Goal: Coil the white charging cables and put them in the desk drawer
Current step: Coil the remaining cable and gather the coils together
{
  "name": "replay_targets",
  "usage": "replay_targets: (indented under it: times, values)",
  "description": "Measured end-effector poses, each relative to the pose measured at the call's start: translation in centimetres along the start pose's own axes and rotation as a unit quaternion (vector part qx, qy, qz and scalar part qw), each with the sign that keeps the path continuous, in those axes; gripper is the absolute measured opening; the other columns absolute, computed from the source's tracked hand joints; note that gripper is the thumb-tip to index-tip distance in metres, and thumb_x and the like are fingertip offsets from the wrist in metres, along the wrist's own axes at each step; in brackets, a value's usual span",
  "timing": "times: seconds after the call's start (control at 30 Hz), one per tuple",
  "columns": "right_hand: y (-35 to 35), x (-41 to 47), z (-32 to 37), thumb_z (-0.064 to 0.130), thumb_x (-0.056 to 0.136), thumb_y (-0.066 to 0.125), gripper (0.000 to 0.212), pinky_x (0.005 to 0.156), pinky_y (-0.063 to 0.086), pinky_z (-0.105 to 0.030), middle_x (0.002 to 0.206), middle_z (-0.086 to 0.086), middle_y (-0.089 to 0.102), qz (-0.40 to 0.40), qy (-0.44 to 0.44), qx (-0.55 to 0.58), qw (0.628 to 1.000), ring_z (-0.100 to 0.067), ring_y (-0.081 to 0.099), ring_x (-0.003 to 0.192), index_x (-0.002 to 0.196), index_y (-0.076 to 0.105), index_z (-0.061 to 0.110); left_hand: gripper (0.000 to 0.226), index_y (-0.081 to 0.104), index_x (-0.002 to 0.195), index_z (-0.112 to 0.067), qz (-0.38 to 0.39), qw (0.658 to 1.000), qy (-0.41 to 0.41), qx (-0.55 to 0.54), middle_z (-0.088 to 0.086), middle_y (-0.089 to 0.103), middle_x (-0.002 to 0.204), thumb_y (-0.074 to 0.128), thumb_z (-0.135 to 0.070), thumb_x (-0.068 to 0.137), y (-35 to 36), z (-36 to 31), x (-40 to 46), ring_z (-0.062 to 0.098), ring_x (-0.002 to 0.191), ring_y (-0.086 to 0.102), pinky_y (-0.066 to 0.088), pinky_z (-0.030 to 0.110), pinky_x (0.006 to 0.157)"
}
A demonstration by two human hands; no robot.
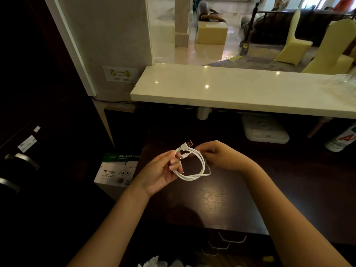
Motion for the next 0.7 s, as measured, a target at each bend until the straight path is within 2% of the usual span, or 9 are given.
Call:
replay_targets:
  times: [0.07, 0.2, 0.3, 0.37, 0.43, 0.5, 0.57, 0.63, 0.7]
  values:
    - [0.0, -0.2, 0.0, 0.007, 0.094, 0.048, 0.024, 0.076, 0.055, -0.026, 0.093, -0.003, 0.07, 0.002, -0.01, 0.044, 0.999, -0.013, 0.067, 0.084, 0.108, 0.067, 0.01, 0.018, 0.063, 0.076, -0.009, 0.015, 0.999, 0.0, -0.045, -0.007, 0.043, 0.051, 0.052, -0.021, 0.085, -0.2, -0.1, 0.0, 0.003, 0.042, 0.042, 0.053, 0.018, 0.058]
    - [0.3, -0.5, 0.2, 0.008, 0.095, 0.046, 0.025, 0.06, 0.045, -0.015, 0.078, 0.006, 0.066, 0.029, -0.002, 0.131, 0.991, -0.003, 0.058, 0.062, 0.111, 0.064, 0.007, 0.02, 0.067, 0.075, -0.009, 0.09, 0.989, -0.007, -0.119, -0.006, 0.047, 0.054, 0.08, -0.019, 0.065, -0.1, 0.0, -0.1, 0.004, 0.043, 0.045, 0.053, 0.02, 0.057]
    - [0.4, -0.6, 0.8, 0.01, 0.097, 0.042, 0.027, 0.063, 0.045, -0.026, 0.082, -0.016, 0.062, 0.043, -0.01, 0.169, 0.985, -0.031, 0.051, 0.063, 0.109, 0.065, 0.015, 0.015, 0.066, 0.073, -0.009, 0.058, 0.994, 0.005, -0.089, -0.006, 0.045, 0.053, 0.059, -0.019, 0.082, 0.2, 0.0, 0.1, 0.003, 0.042, 0.043, 0.052, 0.018, 0.054]
    - [0.3, -0.4, 1.3, 0.008, 0.096, 0.035, 0.034, 0.067, 0.047, -0.026, 0.087, -0.016, 0.061, 0.026, 0.013, 0.217, 0.976, -0.029, 0.053, 0.071, 0.115, 0.061, 0.021, 0.026, 0.064, 0.079, -0.008, 0.019, 0.999, 0.01, -0.036, -0.006, 0.044, 0.052, 0.043, -0.016, 0.092, 0.5, 0.2, 0.4, 0.003, 0.042, 0.041, 0.05, 0.017, 0.053]
    - [0.2, -0.2, 1.5, 0.01, 0.093, 0.035, 0.045, 0.082, 0.05, -0.035, 0.103, -0.019, 0.063, -0.004, 0.027, 0.262, 0.965, -0.032, 0.06, 0.088, 0.131, 0.046, 0.032, 0.026, 0.059, 0.085, -0.007, -0.005, 0.999, 0.023, 0.023, -0.007, 0.045, 0.052, 0.037, -0.016, 0.096, 0.9, 0.4, 0.7, 0.002, 0.043, 0.042, 0.051, 0.017, 0.056]
    - [0.1, -0.4, 2.0, 0.011, 0.091, 0.045, 0.058, 0.089, 0.051, -0.039, 0.107, -0.022, 0.063, -0.032, 0.0, 0.223, 0.974, -0.032, 0.063, 0.094, 0.139, 0.029, 0.038, 0.025, 0.057, 0.084, -0.007, -0.027, 0.998, 0.038, 0.05, -0.007, 0.048, 0.052, 0.037, -0.017, 0.097, 1.1, 0.5, 0.8, 0.002, 0.046, 0.046, 0.053, 0.019, 0.059]
    - [0.4, -0.8, 2.7, 0.009, 0.085, 0.059, 0.076, 0.082, 0.056, -0.035, 0.096, -0.011, 0.066, -0.046, -0.041, 0.109, 0.992, -0.022, 0.067, 0.085, 0.143, 0.019, 0.038, 0.026, 0.058, 0.083, -0.007, -0.052, 0.996, 0.054, 0.056, -0.005, 0.053, 0.054, 0.039, -0.017, 0.097, 1.0, 0.6, 1.0, 0.005, 0.052, 0.053, 0.055, 0.022, 0.061]
    - [1.0, -0.8, 3.0, 0.009, 0.08, 0.063, 0.079, 0.074, 0.058, -0.035, 0.089, -0.005, 0.065, -0.071, -0.06, 0.039, 0.995, -0.02, 0.067, 0.078, 0.14, 0.02, 0.04, 0.025, 0.06, 0.083, -0.008, -0.074, 0.993, 0.074, 0.062, -0.003, 0.057, 0.057, 0.04, -0.016, 0.096, 1.0, 0.7, 1.0, 0.006, 0.055, 0.057, 0.055, 0.024, 0.061]
    - [1.4, -0.9, 2.9, 0.011, 0.079, 0.062, 0.072, 0.077, 0.057, -0.041, 0.094, -0.006, 0.065, -0.117, -0.064, 0.031, 0.991, -0.024, 0.066, 0.083, 0.134, 0.028, 0.041, 0.025, 0.061, 0.084, -0.01, -0.091, 0.989, 0.092, 0.067, -0.004, 0.065, 0.061, 0.04, -0.016, 0.097, 0.9, 0.8, 0.9, 0.006, 0.06, 0.063, 0.056, 0.027, 0.067]
Point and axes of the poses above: each hand's wrist, its own x-axis towards the middle knuckle, its own y-axis out of the palm, z = x × y, the point moved 4 cm from there along x, towards the middle knuckle
